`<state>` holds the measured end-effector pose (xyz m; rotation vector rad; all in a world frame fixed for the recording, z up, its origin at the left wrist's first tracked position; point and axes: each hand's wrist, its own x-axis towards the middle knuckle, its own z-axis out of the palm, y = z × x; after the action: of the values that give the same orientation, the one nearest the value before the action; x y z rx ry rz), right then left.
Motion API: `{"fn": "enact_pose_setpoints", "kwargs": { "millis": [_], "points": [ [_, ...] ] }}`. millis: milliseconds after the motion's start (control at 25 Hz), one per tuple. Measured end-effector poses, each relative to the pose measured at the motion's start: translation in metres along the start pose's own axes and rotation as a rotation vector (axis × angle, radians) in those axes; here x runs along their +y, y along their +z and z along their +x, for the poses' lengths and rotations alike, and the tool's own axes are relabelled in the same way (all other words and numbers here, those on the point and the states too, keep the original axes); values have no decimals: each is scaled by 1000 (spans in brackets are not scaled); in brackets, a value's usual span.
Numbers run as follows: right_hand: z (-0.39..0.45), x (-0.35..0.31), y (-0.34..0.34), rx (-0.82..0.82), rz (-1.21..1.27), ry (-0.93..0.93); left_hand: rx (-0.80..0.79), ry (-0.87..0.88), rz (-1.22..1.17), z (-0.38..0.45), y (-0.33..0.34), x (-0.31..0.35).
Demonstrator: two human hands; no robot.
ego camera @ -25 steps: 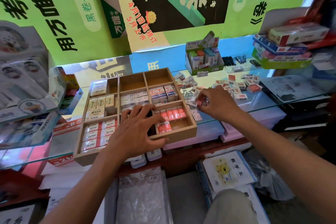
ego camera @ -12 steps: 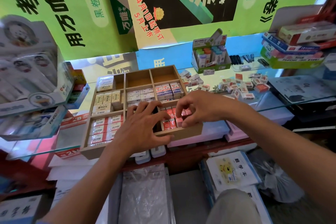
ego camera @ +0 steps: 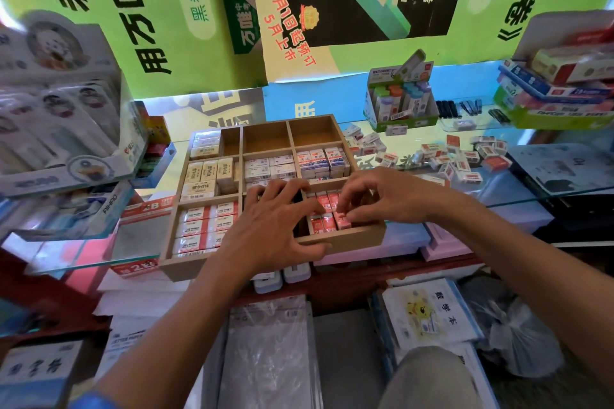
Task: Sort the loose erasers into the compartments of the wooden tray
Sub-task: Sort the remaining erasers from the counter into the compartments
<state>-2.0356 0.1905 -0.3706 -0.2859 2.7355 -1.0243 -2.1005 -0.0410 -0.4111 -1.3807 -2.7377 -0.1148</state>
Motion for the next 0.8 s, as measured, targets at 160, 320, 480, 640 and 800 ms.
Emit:
{"fn": "enact_pose_setpoints", "kwargs": {
  "millis": [160,320,480,640,800],
  "points": [
    [14,-4,6,-50,-161,67,3,-3,0,0,0,0],
    [13,-8,8,27,-208,72,-13,-11,12,1,-1,0],
    [2,-7,14,39,-307,12,-5,-6,9,1,0,0],
    [-24,15,25,484,-212,-42,13,3,-15,1,0,1],
    [-65,75,10,997,80,287,49,17,-29,1,5,-2]
  ]
}}
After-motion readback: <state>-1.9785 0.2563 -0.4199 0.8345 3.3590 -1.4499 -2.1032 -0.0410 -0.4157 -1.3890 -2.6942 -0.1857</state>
